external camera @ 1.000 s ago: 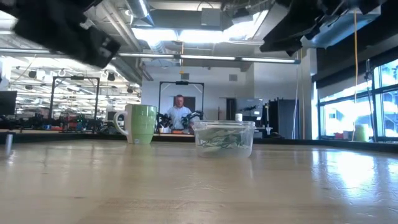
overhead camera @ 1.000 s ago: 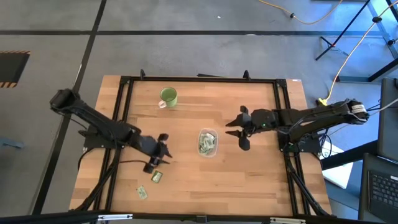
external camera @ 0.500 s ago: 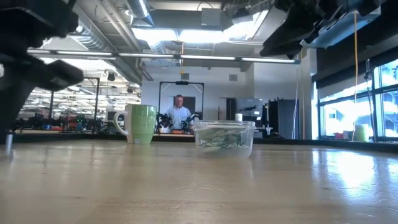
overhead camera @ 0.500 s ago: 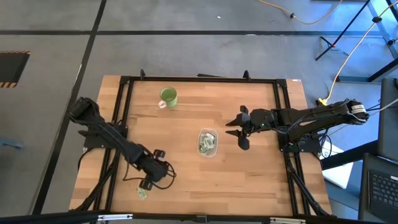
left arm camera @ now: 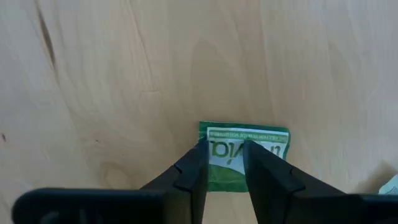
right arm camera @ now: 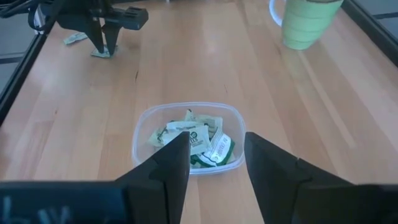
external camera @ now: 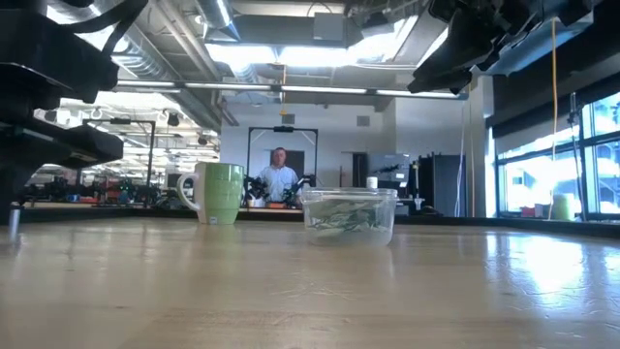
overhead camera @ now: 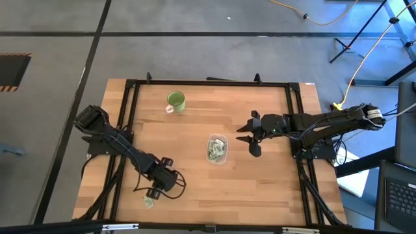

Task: Pick and place items into bin
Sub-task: Put the stevia packet into the transparent bin

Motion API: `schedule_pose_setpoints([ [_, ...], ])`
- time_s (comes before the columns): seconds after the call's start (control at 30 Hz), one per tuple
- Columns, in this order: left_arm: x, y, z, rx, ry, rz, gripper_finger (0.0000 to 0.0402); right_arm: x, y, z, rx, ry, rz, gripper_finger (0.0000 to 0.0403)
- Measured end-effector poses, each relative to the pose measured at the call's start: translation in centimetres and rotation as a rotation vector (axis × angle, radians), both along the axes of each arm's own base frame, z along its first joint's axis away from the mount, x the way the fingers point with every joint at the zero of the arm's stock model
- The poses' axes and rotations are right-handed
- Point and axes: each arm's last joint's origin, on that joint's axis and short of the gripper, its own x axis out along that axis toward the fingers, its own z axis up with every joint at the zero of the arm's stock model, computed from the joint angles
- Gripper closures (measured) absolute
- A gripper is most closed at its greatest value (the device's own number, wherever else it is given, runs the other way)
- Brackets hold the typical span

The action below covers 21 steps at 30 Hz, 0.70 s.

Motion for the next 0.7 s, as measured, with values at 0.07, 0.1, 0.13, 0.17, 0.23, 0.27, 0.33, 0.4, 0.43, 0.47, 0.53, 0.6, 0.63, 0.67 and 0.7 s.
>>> schedule_pose_setpoints([
  [0.07,0.0,0.0,0.0,0.003,-0.001,0.000,0.0315,0.0,0.0,0.0,0.000,0.001,0.000,0.0247],
  [0.1,0.0,0.0,0.0,0.004,0.000,-0.001,0.0320,0.0,0.0,0.0,0.000,0.001,0.000,0.0247],
  [0.13,0.0,0.0,0.0,0.006,-0.001,0.000,0.0325,0.0,0.0,0.0,-0.001,0.002,0.000,0.0247],
  [0.17,0.0,0.1,-0.1,0.010,-0.002,0.001,0.0330,0.0,0.0,0.0,-0.001,0.003,0.000,0.0247],
  [0.23,0.0,0.1,-0.1,0.017,-0.005,0.002,0.0340,0.0,0.0,0.0,-0.001,0.004,0.000,0.0247],
  [0.27,0.0,0.1,-0.1,0.019,-0.006,0.001,0.0345,0.0,0.0,0.0,-0.001,0.004,0.000,0.0247],
  [0.33,0.0,0.1,-0.1,0.020,-0.006,0.002,0.0353,0.0,0.0,0.0,-0.001,0.005,0.000,0.0247],
  [0.4,0.0,0.1,-0.1,0.019,-0.007,0.002,0.0362,0.0,0.0,0.0,-0.001,0.006,0.000,0.0247],
  [0.43,0.0,0.1,-0.1,0.018,-0.006,0.001,0.0367,0.0,0.0,-0.1,-0.002,0.009,0.000,0.0247],
  [0.47,0.0,0.0,-0.1,0.014,-0.007,0.000,0.0372,-0.1,0.0,-0.1,-0.002,0.013,0.000,0.0247],
  [0.53,0.0,0.1,0.2,0.002,-0.017,0.001,0.0384,-0.1,0.0,-0.1,-0.002,0.017,0.000,0.0247],
  [0.6,0.2,0.2,0.8,-0.023,-0.017,0.018,0.0395,-0.1,0.0,-0.1,-0.002,0.015,0.000,0.0247],
  [0.63,0.4,0.4,1.2,-0.031,-0.019,0.033,0.0397,-0.2,0.0,-0.1,-0.002,0.014,0.000,0.0247],
  [0.67,0.7,0.6,2.0,-0.048,-0.040,0.049,0.0397,-0.2,0.0,0.0,-0.003,0.011,0.001,0.0247],
  [0.7,1.3,0.6,2.9,-0.074,-0.078,0.062,0.0397,-0.4,0.0,0.1,-0.006,0.014,0.003,0.0247],
])
